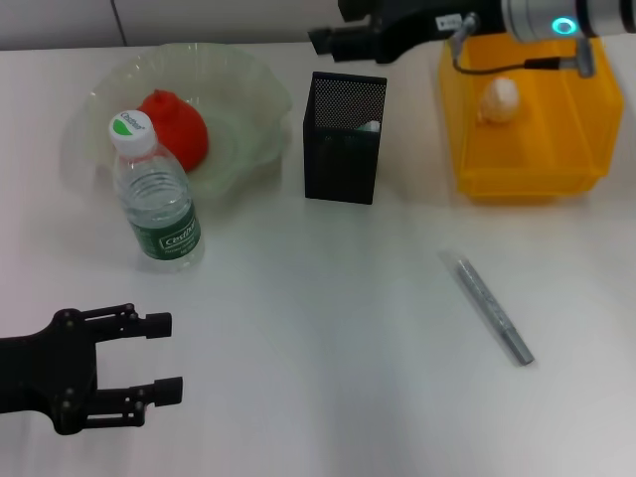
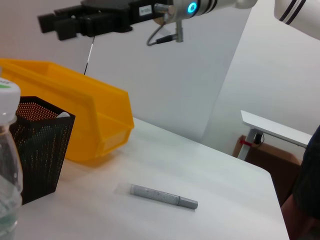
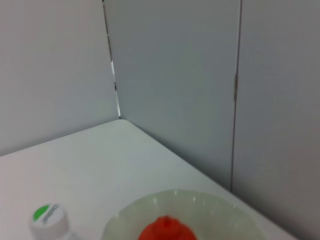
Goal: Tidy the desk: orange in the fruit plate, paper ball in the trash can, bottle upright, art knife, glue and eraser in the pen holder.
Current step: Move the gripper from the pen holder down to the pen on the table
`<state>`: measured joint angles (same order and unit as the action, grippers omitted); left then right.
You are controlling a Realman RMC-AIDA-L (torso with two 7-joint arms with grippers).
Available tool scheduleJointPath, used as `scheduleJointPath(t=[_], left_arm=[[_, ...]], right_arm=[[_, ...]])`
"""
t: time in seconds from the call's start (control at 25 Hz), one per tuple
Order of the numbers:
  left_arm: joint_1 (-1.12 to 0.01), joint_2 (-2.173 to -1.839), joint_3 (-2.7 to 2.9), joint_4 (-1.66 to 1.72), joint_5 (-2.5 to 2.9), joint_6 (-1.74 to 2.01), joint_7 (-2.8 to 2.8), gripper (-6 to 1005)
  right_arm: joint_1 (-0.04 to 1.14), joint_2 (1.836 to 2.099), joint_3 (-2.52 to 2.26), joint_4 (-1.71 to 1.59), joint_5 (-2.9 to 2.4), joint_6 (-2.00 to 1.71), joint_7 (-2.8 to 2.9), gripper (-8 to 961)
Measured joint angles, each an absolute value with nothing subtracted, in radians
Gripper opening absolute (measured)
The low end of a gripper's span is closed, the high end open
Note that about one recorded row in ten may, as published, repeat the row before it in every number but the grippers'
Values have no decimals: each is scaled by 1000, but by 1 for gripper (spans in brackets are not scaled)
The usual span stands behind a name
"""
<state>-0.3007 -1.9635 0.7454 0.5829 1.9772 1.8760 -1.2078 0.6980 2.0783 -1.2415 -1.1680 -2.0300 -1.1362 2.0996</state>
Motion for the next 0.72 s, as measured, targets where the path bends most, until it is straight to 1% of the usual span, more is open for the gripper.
scheduleJointPath(t=[0.16,0.2,0.4,0.56,0.72], left_arm=[[-300,-1960,745,584,1977,1879,-1212,773],[-300,-1960,745,584,1977,1879,-1212,773],[-298,-1959,745,584,1977,1879,-1214,772],[-298,-1959,749,585,1977,1878,-1216,772],[-302,-1963,754,585,1977,1874,-1217,772]], right_arm=[[694,2062,-1239,-1292,-2217,-1336,2284,532],[697,2062,-1241,-1331,-2304,-1407,2344,541],[682,2084,-1299,-1429,-2564,-1580,2481,540],[678,2085,-1400,-1366,-2607,-1612,2535,537],[680,2086,-1466,-1270,-2615,-1555,2556,534]])
